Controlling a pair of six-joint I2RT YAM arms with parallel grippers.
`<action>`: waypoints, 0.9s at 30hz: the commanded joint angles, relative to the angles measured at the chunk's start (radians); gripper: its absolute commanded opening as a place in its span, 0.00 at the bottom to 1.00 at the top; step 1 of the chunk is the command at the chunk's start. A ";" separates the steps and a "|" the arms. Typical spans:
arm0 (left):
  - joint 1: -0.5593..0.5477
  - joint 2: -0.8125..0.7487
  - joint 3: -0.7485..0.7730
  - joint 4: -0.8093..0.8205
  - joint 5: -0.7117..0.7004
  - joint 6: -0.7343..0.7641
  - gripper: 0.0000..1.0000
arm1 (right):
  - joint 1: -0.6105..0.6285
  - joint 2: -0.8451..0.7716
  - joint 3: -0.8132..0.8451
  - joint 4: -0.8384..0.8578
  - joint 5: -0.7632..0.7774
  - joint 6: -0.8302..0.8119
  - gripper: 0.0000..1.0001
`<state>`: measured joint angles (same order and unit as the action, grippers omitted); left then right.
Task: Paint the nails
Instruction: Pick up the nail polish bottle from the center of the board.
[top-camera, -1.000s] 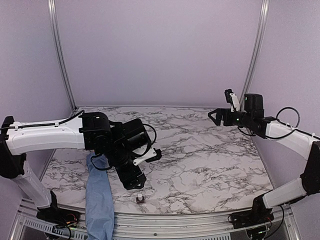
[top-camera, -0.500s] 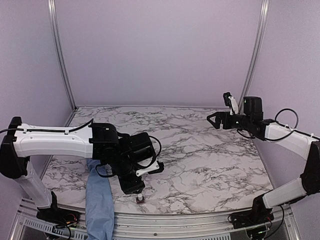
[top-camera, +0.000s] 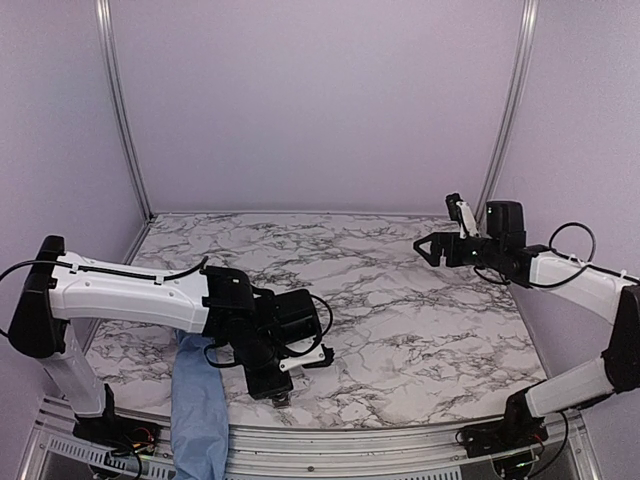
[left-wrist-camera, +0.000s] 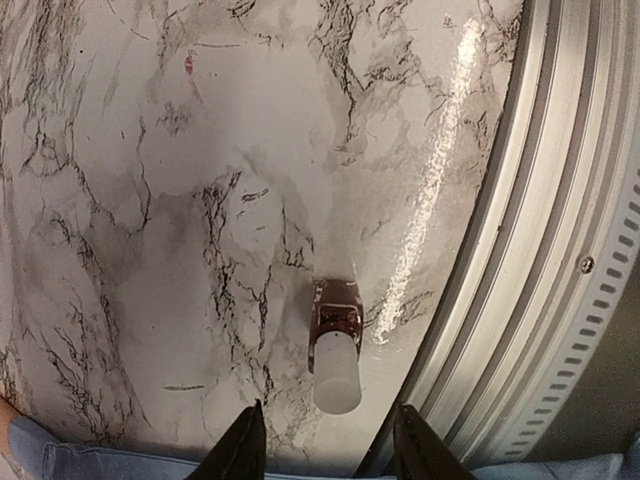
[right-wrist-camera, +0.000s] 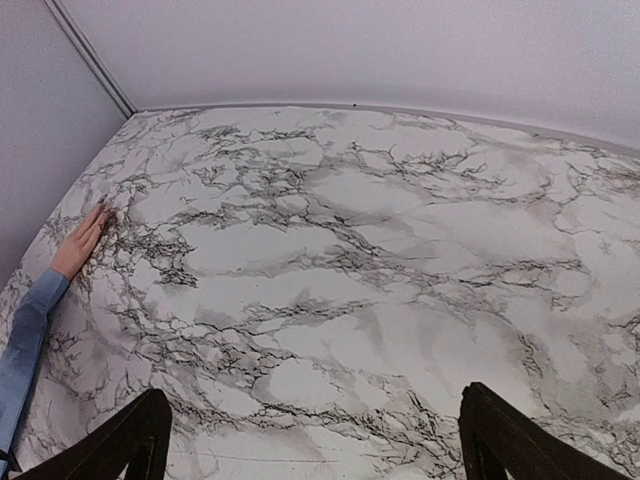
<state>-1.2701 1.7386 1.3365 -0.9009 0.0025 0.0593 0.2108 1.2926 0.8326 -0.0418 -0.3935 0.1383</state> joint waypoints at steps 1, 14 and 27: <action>-0.005 0.027 -0.001 0.027 0.007 0.034 0.42 | -0.005 -0.028 0.004 0.013 0.002 0.003 0.99; -0.004 0.047 -0.031 0.045 0.036 0.046 0.33 | -0.011 -0.010 0.010 0.022 -0.003 -0.004 0.99; -0.005 0.056 -0.052 0.069 0.021 0.058 0.27 | -0.012 -0.008 0.009 0.022 -0.003 -0.008 0.99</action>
<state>-1.2701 1.7744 1.2903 -0.8539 0.0257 0.0990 0.2050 1.2827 0.8326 -0.0414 -0.3927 0.1371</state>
